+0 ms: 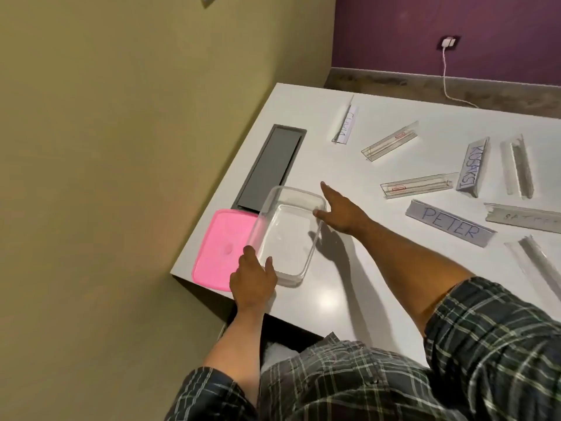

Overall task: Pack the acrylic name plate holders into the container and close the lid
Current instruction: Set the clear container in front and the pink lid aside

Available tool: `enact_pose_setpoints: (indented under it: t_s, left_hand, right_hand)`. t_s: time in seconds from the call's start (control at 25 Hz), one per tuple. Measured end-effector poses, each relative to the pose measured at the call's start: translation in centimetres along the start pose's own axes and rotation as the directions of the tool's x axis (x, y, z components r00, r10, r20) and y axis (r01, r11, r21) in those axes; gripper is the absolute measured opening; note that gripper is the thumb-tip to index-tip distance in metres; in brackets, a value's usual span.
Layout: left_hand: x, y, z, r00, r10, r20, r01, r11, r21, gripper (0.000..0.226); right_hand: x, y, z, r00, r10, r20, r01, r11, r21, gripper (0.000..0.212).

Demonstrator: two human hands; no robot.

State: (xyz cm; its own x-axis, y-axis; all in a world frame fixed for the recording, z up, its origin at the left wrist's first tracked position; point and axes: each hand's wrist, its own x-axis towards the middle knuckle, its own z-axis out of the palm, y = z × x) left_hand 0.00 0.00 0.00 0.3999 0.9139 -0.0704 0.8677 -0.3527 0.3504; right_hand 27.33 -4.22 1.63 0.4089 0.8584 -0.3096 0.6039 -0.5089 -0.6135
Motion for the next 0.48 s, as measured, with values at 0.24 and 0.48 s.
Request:
enact_pose_setpoints:
  t_s: [0.24, 0.48]
  left_hand:
    - [0.2, 0.0, 0.2, 0.977, -0.193, 0.089, 0.197, 0.98, -0.036, 0.077]
    - [1.4, 1.5, 0.3, 0.949, -0.281, 0.144, 0.3, 0.946, -0.126, 0.075]
  right_hand:
    - [2.4, -1.5, 0.8, 0.987, 0.107, 0.123, -0.098, 0.992, -0.079, 0.065]
    - [2.2, -1.0, 0.0, 0.974, 0.225, -0.038, -0.22, 0.971, 0.097, 0.054]
